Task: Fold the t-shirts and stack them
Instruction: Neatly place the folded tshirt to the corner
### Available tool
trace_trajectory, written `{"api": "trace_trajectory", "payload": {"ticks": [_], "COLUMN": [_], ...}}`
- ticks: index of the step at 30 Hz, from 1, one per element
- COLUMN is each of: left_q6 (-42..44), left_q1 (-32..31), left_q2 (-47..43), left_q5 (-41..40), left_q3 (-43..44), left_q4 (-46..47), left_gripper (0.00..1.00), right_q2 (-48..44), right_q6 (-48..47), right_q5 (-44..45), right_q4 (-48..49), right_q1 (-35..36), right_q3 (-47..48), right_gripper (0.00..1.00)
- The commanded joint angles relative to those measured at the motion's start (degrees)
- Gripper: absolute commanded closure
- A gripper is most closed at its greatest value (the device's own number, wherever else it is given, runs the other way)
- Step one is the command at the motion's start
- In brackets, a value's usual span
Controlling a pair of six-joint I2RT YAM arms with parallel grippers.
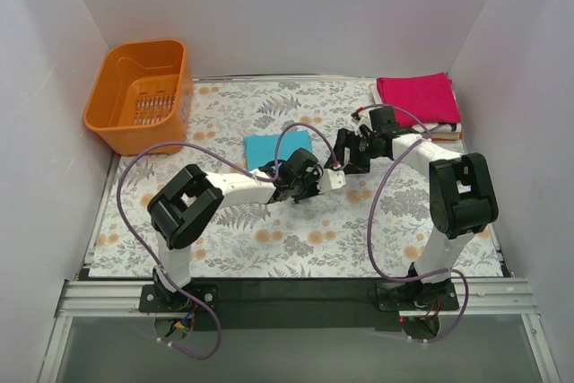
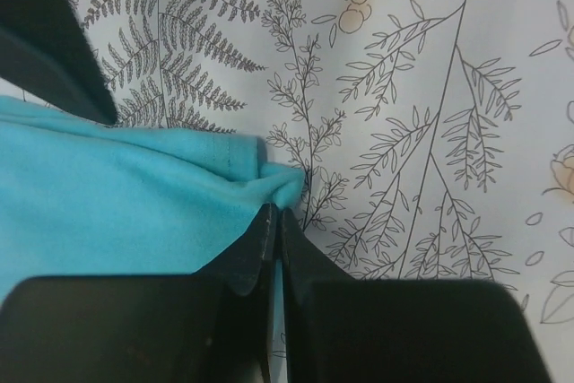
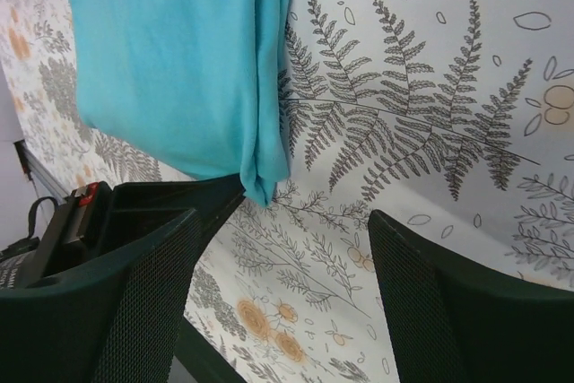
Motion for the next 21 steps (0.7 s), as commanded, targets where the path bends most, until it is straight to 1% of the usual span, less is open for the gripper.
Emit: {"api": "trace_trajectory", "payload": {"ticks": [1,2,5,8,11,14,17,21], "left_q6": [-4.9,-5.5,-7.5,-9.6,-11.0,-11.3,-11.2,-11.0], "left_q1": [1.6,1.8,2.7,3.7,4.6,5.2,5.6,5.8], "left_q2": [-4.5,-5.7,-7.4,-8.1,-7.7,-7.9,-8.0,-7.8], "left_q5": [5.6,7.9,11.1,12.6,13.4,14.0,14.3,14.6], "left_q3": [1.6,1.6,2.0,2.7,4.0,4.2,4.2,4.6], "left_q4": [1.1,1.0,0.8,0.9,0.4,0.5,0.6,0.3], "left_gripper": [1.0,1.0,1.0,1.0,1.0,1.0,1.0,1.0], "right_q2": [1.4,1.7,3.3,5.3,6.1,6.6,7.1,8.0], "right_q6": [5.1,6.7,10.0,12.4,13.7,16.0,20.3,23.9], "right_q5": [-3.8,-4.6,-6.0,-6.7,-7.1,-8.0,-8.6,-8.0], "right_q4": [7.9,9.0,13.3,16.5,17.0,20.2,24.9,29.3], "right_q1": [-0.2,-0.3,-0.2,-0.2,0.3,0.8,1.5,2.9], "right_q3": [-2.0,-2.3,-3.1,-3.1,-3.2,-4.6,-5.7,-4.6], "right_gripper": [0.31,0.31,0.3,0.3,0.3,0.28,0.25,0.24]}}
